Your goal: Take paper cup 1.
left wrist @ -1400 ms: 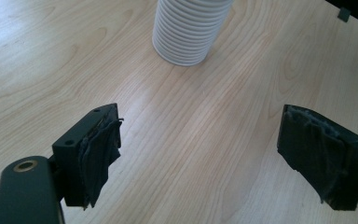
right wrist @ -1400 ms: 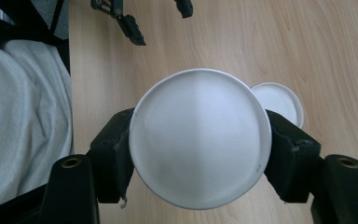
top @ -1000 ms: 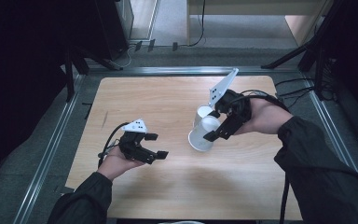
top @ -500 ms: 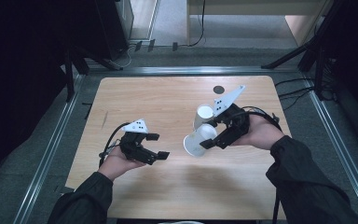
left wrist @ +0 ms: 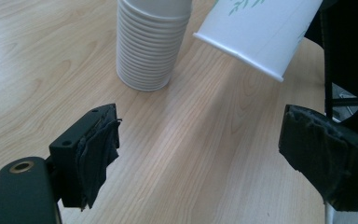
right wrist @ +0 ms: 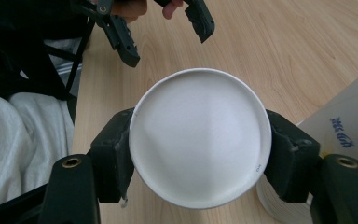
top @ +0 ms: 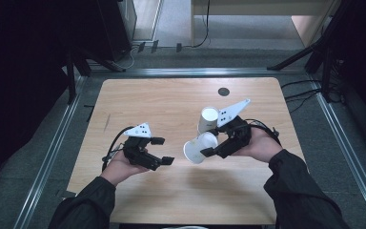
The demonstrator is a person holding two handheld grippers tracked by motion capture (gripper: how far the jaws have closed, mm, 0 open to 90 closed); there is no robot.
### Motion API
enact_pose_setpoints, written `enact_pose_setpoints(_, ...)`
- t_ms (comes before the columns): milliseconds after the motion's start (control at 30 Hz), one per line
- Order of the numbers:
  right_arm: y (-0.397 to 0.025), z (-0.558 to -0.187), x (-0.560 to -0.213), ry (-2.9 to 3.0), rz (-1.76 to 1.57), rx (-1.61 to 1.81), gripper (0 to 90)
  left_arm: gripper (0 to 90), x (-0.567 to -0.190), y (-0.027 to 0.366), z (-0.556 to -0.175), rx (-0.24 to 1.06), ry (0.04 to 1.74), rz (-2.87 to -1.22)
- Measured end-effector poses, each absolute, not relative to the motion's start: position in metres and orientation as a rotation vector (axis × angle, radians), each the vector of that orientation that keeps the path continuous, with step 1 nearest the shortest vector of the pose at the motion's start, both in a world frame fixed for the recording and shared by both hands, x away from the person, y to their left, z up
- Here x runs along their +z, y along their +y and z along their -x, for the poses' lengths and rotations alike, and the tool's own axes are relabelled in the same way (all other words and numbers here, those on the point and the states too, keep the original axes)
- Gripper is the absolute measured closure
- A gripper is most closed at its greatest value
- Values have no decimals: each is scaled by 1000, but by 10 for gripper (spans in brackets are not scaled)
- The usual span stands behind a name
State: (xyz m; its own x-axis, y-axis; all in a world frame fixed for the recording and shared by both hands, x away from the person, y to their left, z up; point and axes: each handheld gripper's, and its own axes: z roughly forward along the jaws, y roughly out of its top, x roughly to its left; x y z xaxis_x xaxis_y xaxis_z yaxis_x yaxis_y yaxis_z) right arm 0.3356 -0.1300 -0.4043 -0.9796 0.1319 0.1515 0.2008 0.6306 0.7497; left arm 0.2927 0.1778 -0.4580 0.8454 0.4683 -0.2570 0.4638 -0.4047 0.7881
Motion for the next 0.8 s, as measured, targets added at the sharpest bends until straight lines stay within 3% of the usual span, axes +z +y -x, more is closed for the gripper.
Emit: enact_pose_setpoints(800,-136,-323,-438,-2554,346,-1626,348,107,-454,167,-288,-28,576,-2000)
